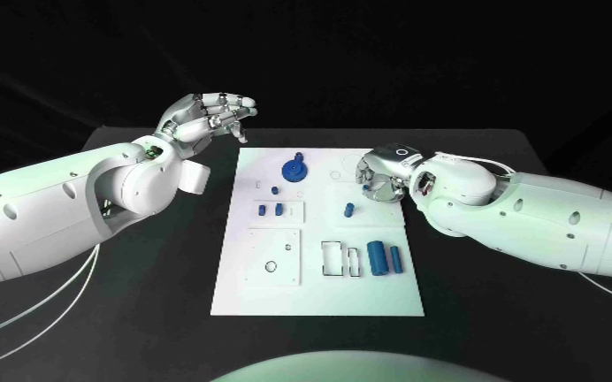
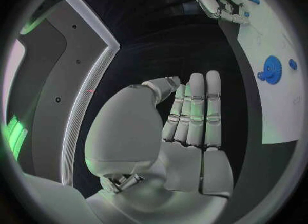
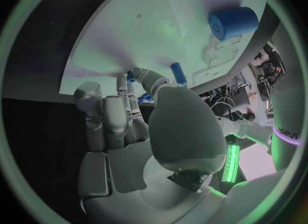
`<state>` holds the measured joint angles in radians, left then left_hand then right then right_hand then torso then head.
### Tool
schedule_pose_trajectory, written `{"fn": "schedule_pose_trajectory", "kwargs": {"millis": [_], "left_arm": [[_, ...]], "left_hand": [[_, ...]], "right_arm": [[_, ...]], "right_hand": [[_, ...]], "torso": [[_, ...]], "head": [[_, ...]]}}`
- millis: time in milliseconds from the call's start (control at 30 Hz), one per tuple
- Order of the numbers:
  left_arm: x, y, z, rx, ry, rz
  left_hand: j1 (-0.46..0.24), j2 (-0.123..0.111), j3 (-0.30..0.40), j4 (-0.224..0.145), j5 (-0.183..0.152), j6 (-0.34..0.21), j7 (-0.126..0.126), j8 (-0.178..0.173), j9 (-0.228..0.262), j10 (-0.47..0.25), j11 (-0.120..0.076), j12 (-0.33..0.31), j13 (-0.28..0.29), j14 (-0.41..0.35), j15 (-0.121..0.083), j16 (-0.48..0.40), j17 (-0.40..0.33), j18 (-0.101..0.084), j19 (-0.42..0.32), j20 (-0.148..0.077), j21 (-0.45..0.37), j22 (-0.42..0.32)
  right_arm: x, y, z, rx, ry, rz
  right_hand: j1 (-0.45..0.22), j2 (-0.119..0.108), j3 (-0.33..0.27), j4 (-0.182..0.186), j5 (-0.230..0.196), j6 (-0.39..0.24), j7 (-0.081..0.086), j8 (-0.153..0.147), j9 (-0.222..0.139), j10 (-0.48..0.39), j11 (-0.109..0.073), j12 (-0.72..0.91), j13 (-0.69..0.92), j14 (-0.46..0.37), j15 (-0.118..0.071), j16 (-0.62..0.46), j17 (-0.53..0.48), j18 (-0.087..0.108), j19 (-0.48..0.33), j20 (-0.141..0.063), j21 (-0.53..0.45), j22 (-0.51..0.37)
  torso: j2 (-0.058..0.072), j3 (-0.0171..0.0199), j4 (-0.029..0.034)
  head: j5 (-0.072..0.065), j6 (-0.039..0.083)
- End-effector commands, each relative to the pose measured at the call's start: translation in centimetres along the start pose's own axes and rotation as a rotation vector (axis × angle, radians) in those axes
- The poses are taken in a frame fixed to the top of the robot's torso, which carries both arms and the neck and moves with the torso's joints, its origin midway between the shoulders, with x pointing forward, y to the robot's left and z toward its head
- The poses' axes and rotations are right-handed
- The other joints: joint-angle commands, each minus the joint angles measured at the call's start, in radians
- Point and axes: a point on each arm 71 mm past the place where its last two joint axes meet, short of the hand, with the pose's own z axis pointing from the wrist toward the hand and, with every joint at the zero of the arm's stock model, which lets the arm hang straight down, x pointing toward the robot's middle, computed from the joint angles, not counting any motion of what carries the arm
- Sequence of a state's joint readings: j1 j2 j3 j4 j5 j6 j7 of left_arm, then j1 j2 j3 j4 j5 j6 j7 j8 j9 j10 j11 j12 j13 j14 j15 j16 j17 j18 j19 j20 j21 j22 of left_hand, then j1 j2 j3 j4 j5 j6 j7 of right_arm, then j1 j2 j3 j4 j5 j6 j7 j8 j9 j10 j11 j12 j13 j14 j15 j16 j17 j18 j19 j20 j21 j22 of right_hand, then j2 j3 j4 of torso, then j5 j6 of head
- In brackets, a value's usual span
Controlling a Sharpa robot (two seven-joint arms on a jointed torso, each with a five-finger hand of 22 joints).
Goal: Assemble the parts on the task board
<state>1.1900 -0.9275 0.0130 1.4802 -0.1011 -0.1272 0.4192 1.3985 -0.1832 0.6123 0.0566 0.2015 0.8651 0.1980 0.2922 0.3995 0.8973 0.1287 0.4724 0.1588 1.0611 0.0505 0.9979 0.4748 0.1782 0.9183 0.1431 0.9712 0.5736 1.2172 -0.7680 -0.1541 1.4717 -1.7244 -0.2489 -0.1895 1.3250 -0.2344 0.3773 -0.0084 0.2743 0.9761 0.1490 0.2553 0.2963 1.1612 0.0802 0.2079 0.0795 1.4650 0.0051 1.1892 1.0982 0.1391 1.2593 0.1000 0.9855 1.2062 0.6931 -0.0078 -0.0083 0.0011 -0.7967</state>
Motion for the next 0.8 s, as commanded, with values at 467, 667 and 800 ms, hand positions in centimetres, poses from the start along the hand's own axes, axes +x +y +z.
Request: {"fn": "schedule_pose_trajectory", "kwargs": {"millis": [467,667,800], "left_arm": [[0.23,-0.1,0.0,0.008,0.022,0.017],[0.22,-0.11,-0.03,0.008,0.024,0.022],[0.22,-0.11,-0.05,0.007,0.027,0.026]], "left_hand": [[-0.003,0.001,-0.005,-0.006,0.006,-0.003,0.0,0.004,0.001,0.002,0.004,0.002,-0.001,-0.007,0.001,-0.005,-0.002,0.008,-0.004,-0.001,-0.006,-0.003],[-0.003,0.001,-0.005,-0.006,0.006,-0.003,0.0,0.004,0.001,0.002,0.004,0.002,-0.001,-0.007,0.001,-0.005,-0.002,0.008,-0.004,-0.001,-0.006,-0.003],[-0.003,0.001,-0.005,-0.006,0.006,-0.003,0.0,0.004,0.001,0.002,0.004,0.002,-0.001,-0.007,0.001,-0.005,-0.002,0.008,-0.004,-0.001,-0.006,-0.003]], "right_arm": [[1.27,0.11,-0.3,0.027,0.017,-0.024],[1.66,0.21,-0.37,0.027,0.031,-0.024],[1.98,0.25,-0.44,0.026,0.057,-0.02]], "right_hand": [[0.067,0.077,-0.079,-0.004,-0.225,0.027,-0.02,0.039,0.015,0.03,-0.017,0.025,0.023,0.013,-0.019,0.023,0.003,-0.018,0.037,-0.005,0.01,0.007],[0.101,0.078,0.002,-0.009,-0.225,0.055,-0.027,0.045,0.012,0.059,-0.027,0.021,0.024,0.015,-0.028,0.031,0.006,-0.022,0.048,-0.016,0.021,0.017],[0.1,0.069,0.053,-0.007,-0.226,0.067,-0.029,0.043,0.008,0.07,-0.029,0.009,0.023,0.013,-0.03,0.028,-0.001,-0.023,0.049,-0.019,0.021,0.021]], "torso": [[0.0,-0.0003,0.001],[0.0,-0.001,0.0008],[0.0,-0.0009,0.0003]], "head": [[0.0,0.0],[0.0,-0.002],[0.0,-0.003]]}}
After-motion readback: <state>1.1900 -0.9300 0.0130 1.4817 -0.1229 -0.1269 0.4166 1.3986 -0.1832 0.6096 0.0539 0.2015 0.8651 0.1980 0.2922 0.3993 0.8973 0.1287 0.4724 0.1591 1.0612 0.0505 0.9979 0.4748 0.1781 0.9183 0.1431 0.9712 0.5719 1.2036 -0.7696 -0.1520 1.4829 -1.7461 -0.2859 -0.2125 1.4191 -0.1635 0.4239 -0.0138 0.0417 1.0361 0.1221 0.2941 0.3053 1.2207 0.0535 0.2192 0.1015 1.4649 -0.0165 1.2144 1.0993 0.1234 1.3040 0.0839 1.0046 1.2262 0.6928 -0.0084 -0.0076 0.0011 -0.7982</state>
